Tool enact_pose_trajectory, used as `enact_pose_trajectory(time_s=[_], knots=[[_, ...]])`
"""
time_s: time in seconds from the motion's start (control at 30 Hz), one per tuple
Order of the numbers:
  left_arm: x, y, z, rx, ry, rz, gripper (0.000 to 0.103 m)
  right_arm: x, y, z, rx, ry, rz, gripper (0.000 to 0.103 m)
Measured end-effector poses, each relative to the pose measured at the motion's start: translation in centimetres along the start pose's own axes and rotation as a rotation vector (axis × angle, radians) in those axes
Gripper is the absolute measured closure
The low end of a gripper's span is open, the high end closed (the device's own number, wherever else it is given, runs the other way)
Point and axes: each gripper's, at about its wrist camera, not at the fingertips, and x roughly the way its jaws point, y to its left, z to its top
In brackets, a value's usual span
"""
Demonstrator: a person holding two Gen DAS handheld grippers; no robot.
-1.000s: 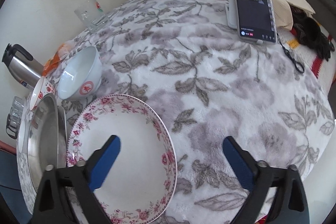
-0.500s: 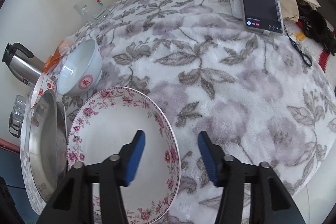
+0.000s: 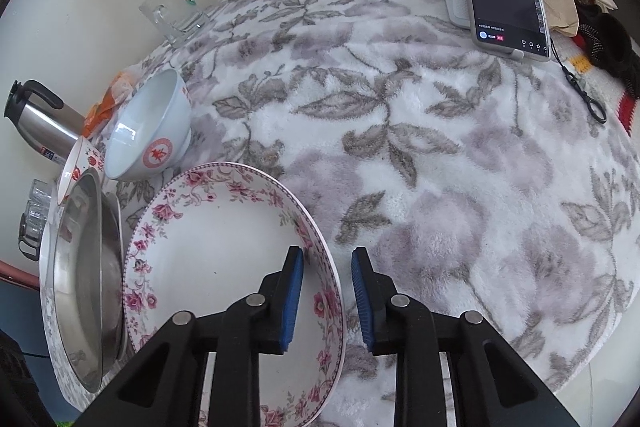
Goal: Organize plates and bowls
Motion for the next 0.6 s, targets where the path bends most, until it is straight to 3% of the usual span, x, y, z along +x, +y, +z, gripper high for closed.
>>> enact_pose_trajectory(time_s=[0.6], knots=[[0.89, 0.11, 0.43, -0.012, -0.016, -0.005, 0.084, 0.52, 0.51, 0.01, -0.028, -0.021, 0.017, 0.076]])
